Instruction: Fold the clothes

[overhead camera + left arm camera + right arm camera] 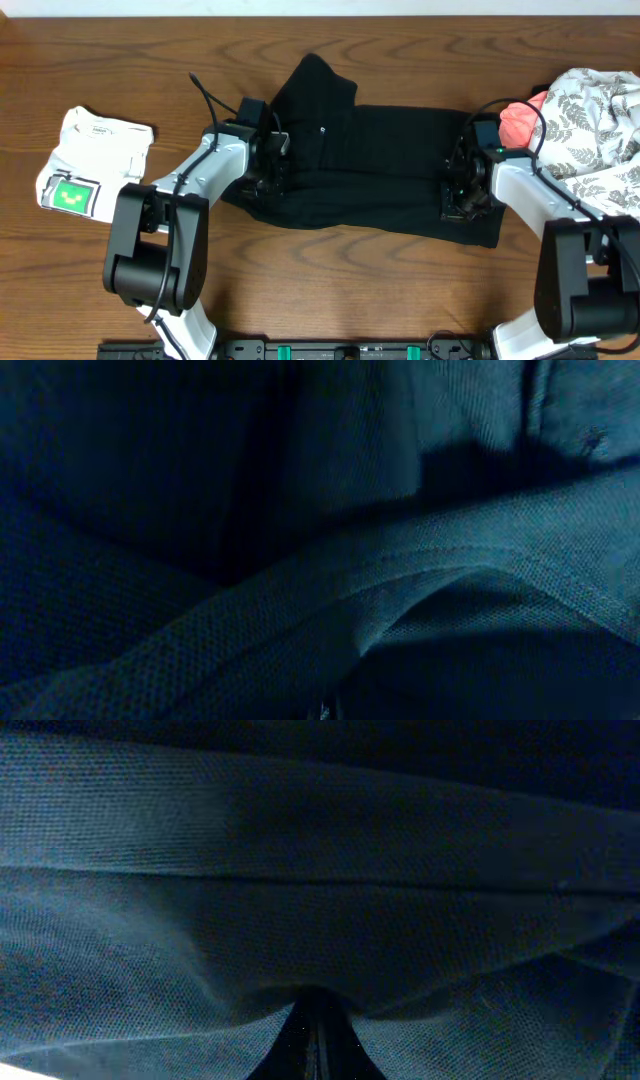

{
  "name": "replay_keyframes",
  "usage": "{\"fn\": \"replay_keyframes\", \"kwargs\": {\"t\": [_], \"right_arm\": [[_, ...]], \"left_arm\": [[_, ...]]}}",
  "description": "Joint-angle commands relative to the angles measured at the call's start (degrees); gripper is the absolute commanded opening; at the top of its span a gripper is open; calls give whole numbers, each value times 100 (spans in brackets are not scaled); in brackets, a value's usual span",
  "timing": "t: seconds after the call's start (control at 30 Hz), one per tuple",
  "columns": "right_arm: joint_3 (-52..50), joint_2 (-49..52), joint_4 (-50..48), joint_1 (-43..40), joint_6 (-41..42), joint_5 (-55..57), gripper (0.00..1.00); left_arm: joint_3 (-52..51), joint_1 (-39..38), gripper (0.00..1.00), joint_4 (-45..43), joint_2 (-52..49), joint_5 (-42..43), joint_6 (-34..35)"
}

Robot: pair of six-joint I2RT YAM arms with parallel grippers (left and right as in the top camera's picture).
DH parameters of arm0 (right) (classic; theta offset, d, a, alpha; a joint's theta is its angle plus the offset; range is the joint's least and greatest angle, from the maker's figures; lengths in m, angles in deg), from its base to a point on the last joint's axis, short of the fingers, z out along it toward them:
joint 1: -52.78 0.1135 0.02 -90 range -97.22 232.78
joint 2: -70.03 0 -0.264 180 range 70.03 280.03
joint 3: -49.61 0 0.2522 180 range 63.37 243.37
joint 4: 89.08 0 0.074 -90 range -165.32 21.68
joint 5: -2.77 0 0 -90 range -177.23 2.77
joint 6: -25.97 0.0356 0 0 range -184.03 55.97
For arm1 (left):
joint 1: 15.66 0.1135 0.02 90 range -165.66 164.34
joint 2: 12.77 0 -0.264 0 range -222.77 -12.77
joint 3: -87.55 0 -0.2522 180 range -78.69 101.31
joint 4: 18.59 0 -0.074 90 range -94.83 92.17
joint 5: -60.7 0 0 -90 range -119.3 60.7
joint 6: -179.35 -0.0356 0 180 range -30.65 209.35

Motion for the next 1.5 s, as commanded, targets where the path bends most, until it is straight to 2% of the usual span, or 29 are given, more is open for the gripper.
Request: {"fn": "replay_keyframes", "kwargs": {"t": [0.0, 0.27, 0.43, 0.6, 0.8, 1.07, 1.27, 1.37, 1.47], "right_arm": [[-295, 90, -61, -83, 245, 448, 2], [-295, 90, -57, -83, 243, 466, 2], [-295, 90, -52, -83, 192, 466, 2], [-293, 87, -48, -83, 195, 463, 2], [2, 79, 229, -55, 199, 367, 1], [1475, -39, 1403, 249, 90, 310, 4], [2280, -155, 1808, 330, 96, 291, 4], [2334, -208, 1821, 330, 94, 291, 4], [2334, -208, 1888, 330, 92, 291, 4]], "left_arm": [[-24, 9, 6, 227, -168, -278, 164], [-24, 50, 6, 654, -170, -291, 313], [-24, 289, 6, 977, -166, -820, 931], [-24, 643, 6, 1012, -136, -820, 1462], [28, 737, 7, 957, 356, -439, 1161], [31, 726, 9, 734, 1543, -221, 1165], [31, 678, 14, -190, 2332, 76, 1045], [31, 577, 15, -575, 2350, 90, 776], [22, 457, 15, -566, 2129, 96, 481]]}}
